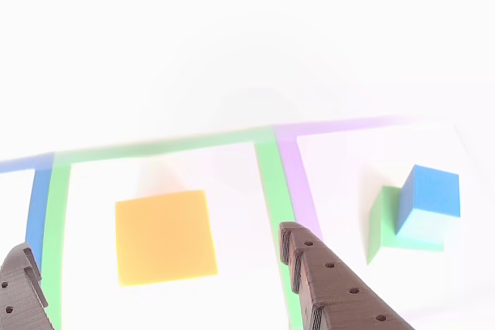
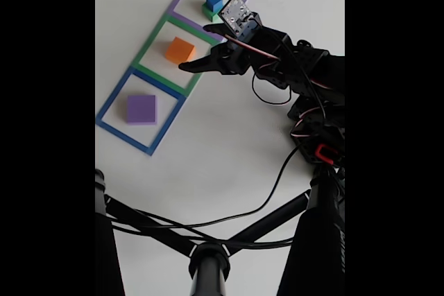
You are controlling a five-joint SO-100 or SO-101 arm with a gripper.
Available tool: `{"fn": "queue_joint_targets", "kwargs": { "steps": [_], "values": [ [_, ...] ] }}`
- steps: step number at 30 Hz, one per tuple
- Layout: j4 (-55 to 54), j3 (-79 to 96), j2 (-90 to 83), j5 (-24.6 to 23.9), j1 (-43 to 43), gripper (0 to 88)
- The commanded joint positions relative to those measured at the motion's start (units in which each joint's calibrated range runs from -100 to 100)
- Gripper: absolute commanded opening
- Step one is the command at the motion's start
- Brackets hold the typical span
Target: Tower of hanoi
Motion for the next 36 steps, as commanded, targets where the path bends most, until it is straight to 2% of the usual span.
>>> {"fn": "queue_joint_targets", "kwargs": {
  "steps": [1,16,24,36],
  "values": [
    [-13.35,-0.18,8.80,0.00,-0.76,37.1],
    [-42.90,-6.27,40.21,0.00,-1.14,36.6],
    [-47.52,-12.09,50.06,0.00,-0.09,35.9],
    [-51.81,-11.82,55.55,0.00,-1.05,34.8]
  ]
}}
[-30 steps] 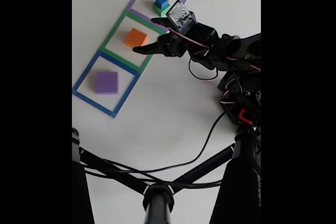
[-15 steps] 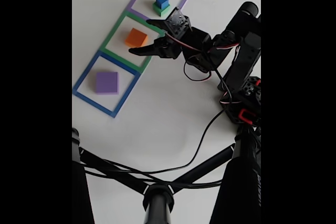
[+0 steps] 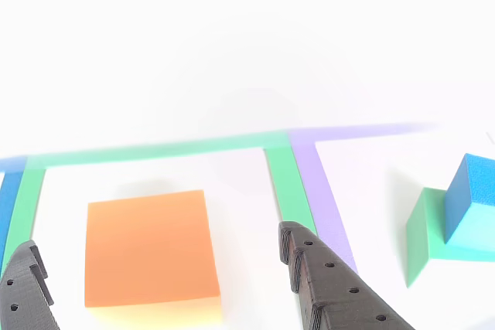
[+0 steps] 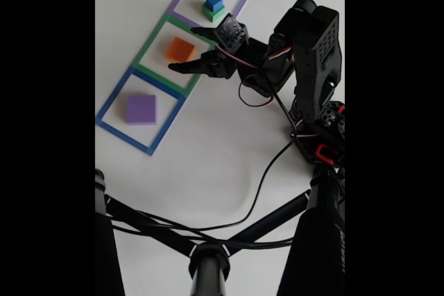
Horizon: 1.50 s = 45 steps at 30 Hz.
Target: Tower of hanoi
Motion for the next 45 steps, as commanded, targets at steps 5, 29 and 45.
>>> {"fn": "queue_joint_targets", "kwargs": {
  "steps": [5,29,45],
  "values": [
    [-3.91,-0.85,2.52,0.00,-0.69,34.7],
    [-6.10,-4.13,8.49,0.00,-2.03,31.0],
    [-5.94,-5.04,9.62,0.00,-3.28,15.3]
  ]
}}
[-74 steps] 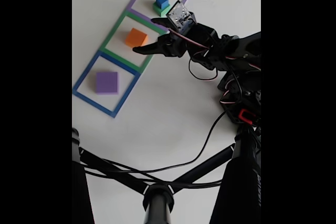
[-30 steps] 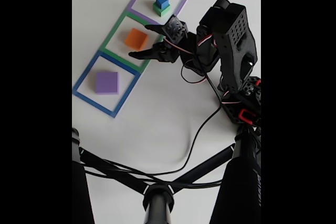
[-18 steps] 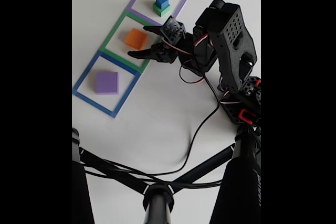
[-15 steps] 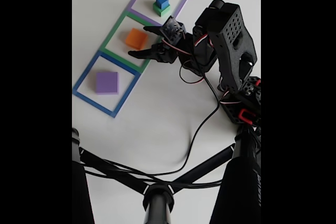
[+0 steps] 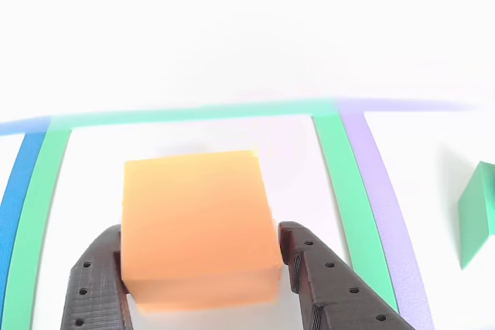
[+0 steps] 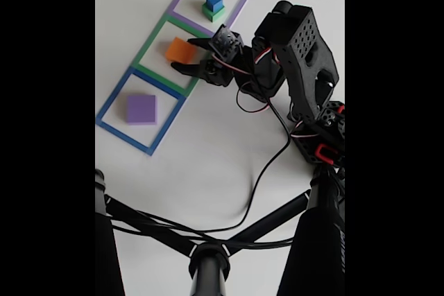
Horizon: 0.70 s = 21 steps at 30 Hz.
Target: Tower of hanoi
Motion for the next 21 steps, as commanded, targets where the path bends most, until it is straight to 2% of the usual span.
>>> {"fn": "queue_joint_targets", "kwargs": {
  "steps": [1,14,17,21],
  "values": [
    [-1.36,-1.13,-0.51,0.00,-0.51,14.6],
    [2.20,1.06,-7.21,0.00,-1.57,10.8],
    [8.03,3.51,-15.12,0.00,-2.33,10.7],
    [21.64,6.51,-30.95,0.00,-3.20,10.8]
  ]
}}
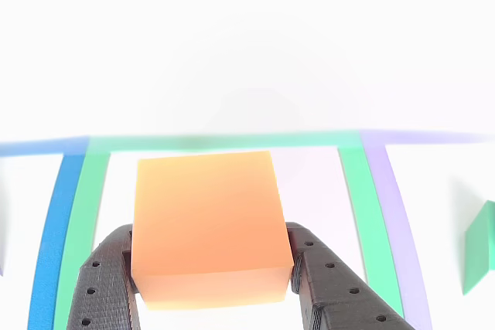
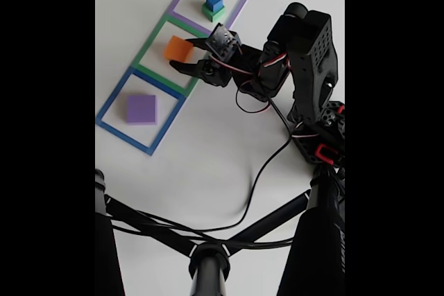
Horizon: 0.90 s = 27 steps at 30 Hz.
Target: Tower of hanoi
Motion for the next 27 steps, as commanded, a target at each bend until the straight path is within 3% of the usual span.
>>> {"fn": "queue_joint_targets", "kwargs": {
  "steps": [1,11,18,27],
  "values": [
    [15.50,2.26,-20.60,0.00,-1.16,10.7],
    [72.66,-11.74,-57.26,0.00,-1.93,9.6],
    [109.26,-40.83,-62.27,0.00,-4.62,8.6],
    [135.42,-66.92,-61.94,0.00,-8.55,8.1]
  ]
}}
